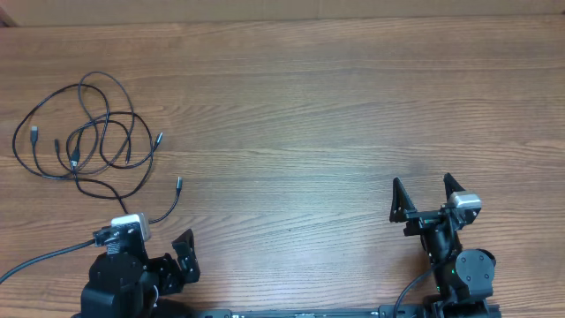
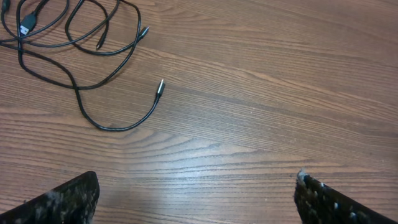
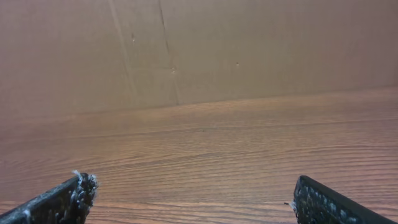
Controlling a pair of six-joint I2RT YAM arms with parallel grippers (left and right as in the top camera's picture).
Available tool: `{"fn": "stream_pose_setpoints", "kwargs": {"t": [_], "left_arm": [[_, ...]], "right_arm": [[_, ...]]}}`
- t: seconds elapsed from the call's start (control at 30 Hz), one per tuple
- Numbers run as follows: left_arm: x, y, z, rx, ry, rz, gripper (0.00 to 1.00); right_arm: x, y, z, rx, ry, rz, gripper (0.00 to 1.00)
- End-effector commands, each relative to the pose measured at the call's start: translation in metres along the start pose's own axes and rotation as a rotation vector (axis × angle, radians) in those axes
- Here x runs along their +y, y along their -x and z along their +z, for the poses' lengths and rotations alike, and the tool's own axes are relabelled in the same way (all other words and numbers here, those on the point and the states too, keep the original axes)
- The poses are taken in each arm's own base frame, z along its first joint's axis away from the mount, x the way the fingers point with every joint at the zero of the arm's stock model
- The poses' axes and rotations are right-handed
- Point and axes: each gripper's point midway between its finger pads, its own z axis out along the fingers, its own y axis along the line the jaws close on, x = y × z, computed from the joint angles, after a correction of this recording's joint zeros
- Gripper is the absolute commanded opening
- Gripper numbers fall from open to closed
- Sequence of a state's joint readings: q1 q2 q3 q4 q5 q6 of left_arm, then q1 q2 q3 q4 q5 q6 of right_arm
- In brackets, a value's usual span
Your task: Untangle cables
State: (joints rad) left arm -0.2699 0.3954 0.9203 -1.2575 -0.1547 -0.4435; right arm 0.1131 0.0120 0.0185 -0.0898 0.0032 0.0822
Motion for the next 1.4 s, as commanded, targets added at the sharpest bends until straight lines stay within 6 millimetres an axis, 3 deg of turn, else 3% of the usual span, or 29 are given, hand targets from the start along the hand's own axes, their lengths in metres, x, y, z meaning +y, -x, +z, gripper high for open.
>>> {"fn": "stream_pose_setpoints", "kwargs": {"t": [0.0, 0.63, 1.03, 1.37], "left_arm": [[0.002, -0.001, 0.002, 0.0, 0.009, -0.005, 1.0], [0.003, -0.001, 0.0, -0.013, 0.006, -0.01, 1.0], [0.027, 0.004, -0.002, -0.068, 0.125, -0.128, 1.0], [0.037, -0.004, 0.031, -0.251, 0.097, -0.155, 1.0]], "right_arm": [[0.002, -0.002, 0.0, -0.002, 0.012, -0.005, 1.0], [0.002, -0.002, 0.0, -0.002, 0.012, -0.005, 1.0], [0.002, -0.002, 0.0, -0.002, 0.012, -0.005, 1.0], [0.002, -0.002, 0.0, -0.002, 0.012, -0.005, 1.0]]}}
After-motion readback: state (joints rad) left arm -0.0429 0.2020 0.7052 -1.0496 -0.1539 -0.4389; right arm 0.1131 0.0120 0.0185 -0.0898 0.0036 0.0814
